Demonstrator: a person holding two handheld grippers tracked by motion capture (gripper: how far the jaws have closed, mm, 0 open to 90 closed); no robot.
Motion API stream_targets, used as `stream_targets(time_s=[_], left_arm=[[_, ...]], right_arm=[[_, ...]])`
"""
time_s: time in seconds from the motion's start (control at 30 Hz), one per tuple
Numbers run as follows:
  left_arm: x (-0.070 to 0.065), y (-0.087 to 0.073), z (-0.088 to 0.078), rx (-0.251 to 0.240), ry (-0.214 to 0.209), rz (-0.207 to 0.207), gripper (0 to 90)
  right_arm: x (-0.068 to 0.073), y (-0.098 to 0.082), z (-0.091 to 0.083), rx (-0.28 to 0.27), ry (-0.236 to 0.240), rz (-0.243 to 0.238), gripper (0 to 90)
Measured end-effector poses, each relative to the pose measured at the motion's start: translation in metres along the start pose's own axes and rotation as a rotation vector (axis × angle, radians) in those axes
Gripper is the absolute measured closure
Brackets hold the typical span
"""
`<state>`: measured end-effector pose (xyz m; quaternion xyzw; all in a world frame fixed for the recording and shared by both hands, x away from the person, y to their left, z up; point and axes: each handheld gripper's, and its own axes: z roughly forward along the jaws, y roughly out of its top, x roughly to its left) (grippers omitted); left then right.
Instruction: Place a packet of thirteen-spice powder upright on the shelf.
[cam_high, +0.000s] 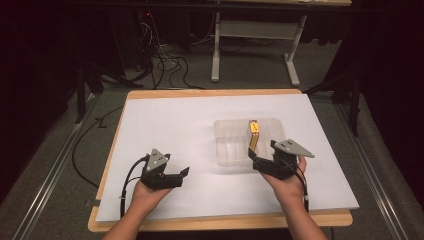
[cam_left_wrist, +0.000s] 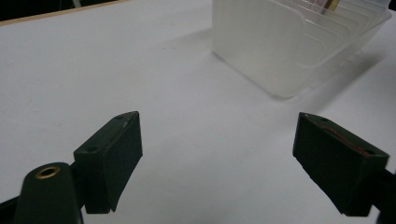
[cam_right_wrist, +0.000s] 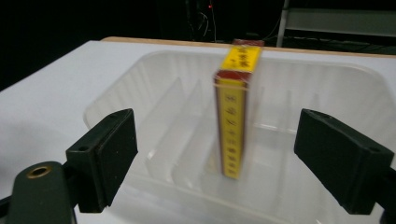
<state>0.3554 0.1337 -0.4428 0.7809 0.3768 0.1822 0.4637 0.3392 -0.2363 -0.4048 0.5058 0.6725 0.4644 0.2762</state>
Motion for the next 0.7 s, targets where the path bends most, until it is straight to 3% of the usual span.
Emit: stream_targets(time_s=[0.17,0.27,0.33,0.4,0.5,0.6,0.7], left_arm=[[0.0,0.0,-0.001,-0.005,-0.004,-0.011,16.4],[0.0,-0.001,-0.002,-0.006,0.001,-0.017,16.4],[0.001,-0.001,-0.002,-0.002,0.009,-0.021,16.4],[0.001,-0.001,-0.003,-0.001,0.017,-0.025,16.4],[0.0,-0.002,-0.005,-0.003,0.032,-0.022,16.5],[-0.002,-0.002,-0.007,-0.007,0.035,-0.03,16.6],[-0.003,-0.002,-0.007,-0.006,0.038,-0.026,16.6]], right_arm=[[-0.034,-0.015,-0.027,0.011,-0.004,-0.021,13.3],[-0.06,-0.027,-0.041,0.042,-0.039,-0.032,13.7],[-0.077,-0.037,-0.048,0.049,-0.069,-0.029,13.6],[-0.091,-0.045,-0.054,0.04,-0.064,0.016,13.7],[-0.105,-0.049,-0.059,0.0,-0.087,0.017,14.4],[-0.112,-0.052,-0.059,-0.003,-0.085,0.054,14.4],[-0.114,-0.053,-0.057,0.004,-0.093,0.061,14.4]])
